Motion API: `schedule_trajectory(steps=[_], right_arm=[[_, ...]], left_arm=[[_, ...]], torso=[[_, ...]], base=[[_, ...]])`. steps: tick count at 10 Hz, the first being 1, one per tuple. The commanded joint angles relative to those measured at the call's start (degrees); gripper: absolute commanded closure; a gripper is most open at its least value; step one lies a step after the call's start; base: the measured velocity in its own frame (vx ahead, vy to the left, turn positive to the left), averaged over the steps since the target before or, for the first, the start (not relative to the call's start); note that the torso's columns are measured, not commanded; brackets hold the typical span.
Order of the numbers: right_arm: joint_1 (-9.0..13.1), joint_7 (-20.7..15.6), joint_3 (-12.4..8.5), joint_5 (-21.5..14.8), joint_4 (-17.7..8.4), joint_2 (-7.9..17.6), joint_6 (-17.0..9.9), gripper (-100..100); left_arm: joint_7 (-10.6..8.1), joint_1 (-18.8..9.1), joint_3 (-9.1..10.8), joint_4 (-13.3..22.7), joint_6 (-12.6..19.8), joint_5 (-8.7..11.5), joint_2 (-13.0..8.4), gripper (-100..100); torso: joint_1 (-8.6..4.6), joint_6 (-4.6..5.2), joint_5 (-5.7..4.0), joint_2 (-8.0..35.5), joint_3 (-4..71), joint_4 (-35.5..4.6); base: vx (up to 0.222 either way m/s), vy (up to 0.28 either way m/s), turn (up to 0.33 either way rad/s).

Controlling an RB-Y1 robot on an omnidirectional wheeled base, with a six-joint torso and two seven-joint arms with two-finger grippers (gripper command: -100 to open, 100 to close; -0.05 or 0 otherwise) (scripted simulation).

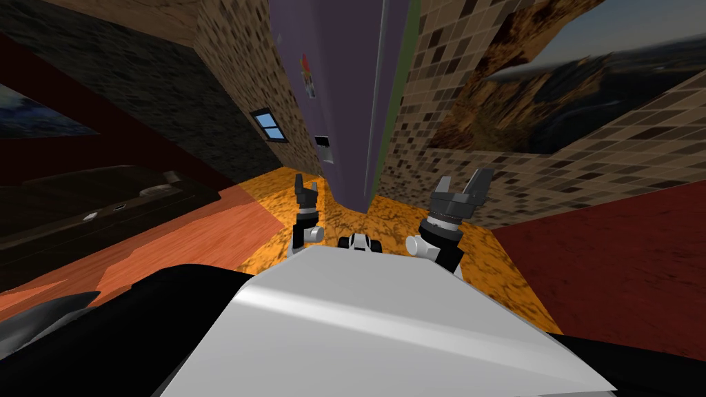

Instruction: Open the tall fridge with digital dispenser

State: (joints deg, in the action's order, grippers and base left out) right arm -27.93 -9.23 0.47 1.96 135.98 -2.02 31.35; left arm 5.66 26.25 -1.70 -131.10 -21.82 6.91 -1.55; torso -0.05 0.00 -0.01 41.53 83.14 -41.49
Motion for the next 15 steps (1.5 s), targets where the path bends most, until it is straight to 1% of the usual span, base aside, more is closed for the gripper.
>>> schedule_trajectory(steps=[1, 4, 7, 12, 13, 14, 15], right_arm=[[0.0, 0.0, 0.0, 0.0, 0.0, 0.0, 0.0, 0], [0.0, 0.0, 0.0, 0.0, 0.0, 0.0, 0.0, 0], [0.0, 0.0, 0.0, 0.0, 0.0, 0.0, 0.0, 0], [0.0, 0.0, 0.0, 0.0, 0.0, 0.0, 0.0, 0], [0.0, 0.0, 0.0, 0.0, 0.0, 0.0, 0.0, 0], [0.0, 0.0, 0.0, 0.0, 0.0, 0.0, 0.0, 0], [0.0, 0.0, 0.0, 0.0, 0.0, 0.0, 0.0, 0]], left_arm=[[-0.93, -1.0, 0.15, 1.7, 0.4, 0.6, -3.3, -100], [-2.71, -3.2, 0.51, 5.2, 1.0, 1.9, -6.6, -100], [-5.13, -6.2, 1.0, 9.7, 1.9, 3.7, -9.0, -100], [-10.14, -12.4, 2.01, 18.9, 3.7, 7.3, -11.6, -100], [-11.24, -13.7, 2.23, 20.2, 4.0, 8.1, -12.0, -100], [-11.24, -13.7, 2.23, 20.9, 4.0, 8.1, -12.0, -100], [-12.37, -15.1, 2.46, 22.9, 4.4, 8.9, -12.4, -100]], torso=[[-0.06, 0.0, -0.02, 0.5, 1.1, -0.6], [-0.01, 0.0, -0.01, 0.7, 1.4, -0.8], [-0.04, 0.0, -0.02, 0.8, 1.4, -0.8], [0.03, 0.0, 0.0, 0.9, 1.4, -0.8], [-0.06, 0.0, -0.02, 0.8, 1.4, -0.8], [-0.01, 0.0, -0.02, 0.7, 1.5, -0.8], [0.23, -0.01, 0.05, 0.8, 1.4, -0.8]], base=[[0.028, -0.068, 0.01], [0.031, -0.088, 0.013], [0.039, -0.138, 0.021], [0.053, -0.162, 0.024], [0.078, -0.192, 0.029], [0.045, -0.126, 0.011], [0.037, -0.11, 0.014]])
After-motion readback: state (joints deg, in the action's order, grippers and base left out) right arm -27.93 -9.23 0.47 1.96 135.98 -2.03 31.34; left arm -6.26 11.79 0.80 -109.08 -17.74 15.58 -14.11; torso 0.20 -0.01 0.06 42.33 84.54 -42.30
